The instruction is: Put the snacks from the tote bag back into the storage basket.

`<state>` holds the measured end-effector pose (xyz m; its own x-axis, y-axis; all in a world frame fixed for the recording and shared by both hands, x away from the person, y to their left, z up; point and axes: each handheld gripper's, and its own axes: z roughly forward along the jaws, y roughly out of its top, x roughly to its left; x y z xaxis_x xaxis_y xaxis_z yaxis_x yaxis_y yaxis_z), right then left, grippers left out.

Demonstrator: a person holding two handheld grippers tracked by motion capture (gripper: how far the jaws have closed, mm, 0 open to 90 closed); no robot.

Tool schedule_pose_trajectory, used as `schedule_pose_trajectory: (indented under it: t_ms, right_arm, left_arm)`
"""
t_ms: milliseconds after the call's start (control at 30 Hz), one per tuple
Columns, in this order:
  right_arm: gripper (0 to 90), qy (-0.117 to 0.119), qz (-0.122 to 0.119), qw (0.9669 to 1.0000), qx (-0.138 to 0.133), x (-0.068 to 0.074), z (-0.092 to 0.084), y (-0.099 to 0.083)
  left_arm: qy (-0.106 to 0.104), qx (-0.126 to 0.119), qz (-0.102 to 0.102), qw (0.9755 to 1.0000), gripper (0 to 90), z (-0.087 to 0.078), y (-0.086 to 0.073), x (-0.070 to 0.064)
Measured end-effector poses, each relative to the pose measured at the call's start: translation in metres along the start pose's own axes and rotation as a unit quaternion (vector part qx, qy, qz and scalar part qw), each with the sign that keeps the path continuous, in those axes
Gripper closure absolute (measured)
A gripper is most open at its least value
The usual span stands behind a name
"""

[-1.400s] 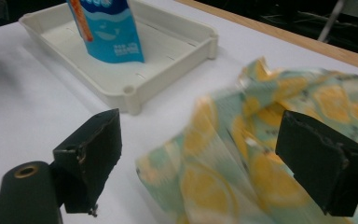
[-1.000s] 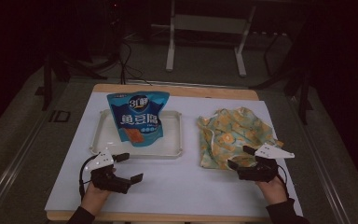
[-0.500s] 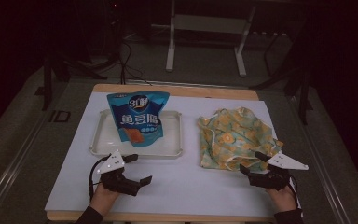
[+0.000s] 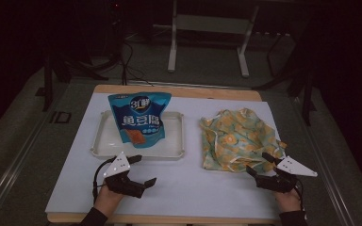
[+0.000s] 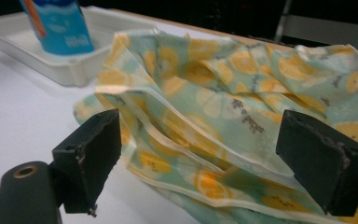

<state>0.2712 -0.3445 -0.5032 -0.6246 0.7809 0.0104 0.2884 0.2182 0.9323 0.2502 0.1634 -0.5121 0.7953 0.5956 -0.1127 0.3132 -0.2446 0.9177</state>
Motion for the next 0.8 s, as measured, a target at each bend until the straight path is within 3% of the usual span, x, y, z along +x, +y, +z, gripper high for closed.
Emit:
schedule_pose_trajectory:
  t_ms: [333, 800]
  right_arm:
    - [14.1, -0.004, -0.01, 0.9999, -0.004, 0.0025, 0.0022, -0.0009]
    - [14.2, -0.013, -0.022, 0.9997, -0.002, 0.0034, 0.0045, -0.0032]
  left_arm:
    - [-0.006, 0.017, 0.007, 0.9998, 2.1, 0.0029, -0.0043, 0.0005]
    - [-0.009, 0.011, 0.006, 0.9999, 2.1, 0.0019, -0.0039, 0.0001]
